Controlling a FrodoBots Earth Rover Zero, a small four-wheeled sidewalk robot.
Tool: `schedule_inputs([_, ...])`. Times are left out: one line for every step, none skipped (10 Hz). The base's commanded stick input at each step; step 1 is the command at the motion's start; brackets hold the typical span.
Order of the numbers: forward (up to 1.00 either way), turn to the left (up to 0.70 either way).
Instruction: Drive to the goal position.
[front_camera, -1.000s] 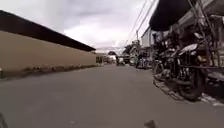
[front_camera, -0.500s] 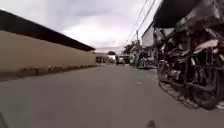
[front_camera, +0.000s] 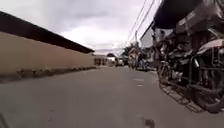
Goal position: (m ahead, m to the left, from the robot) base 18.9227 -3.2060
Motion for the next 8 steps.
schedule_inputs([0.7, 0.0])
schedule_inputs([0.7, 0.0])
schedule_inputs([0.7, 0.0])
schedule_inputs([0.7, 0.0])
schedule_inputs([0.7, 0.0])
schedule_inputs([0.7, 0.0])
schedule_inputs([0.7, 0.0])
schedule_inputs([0.7, 0.0])
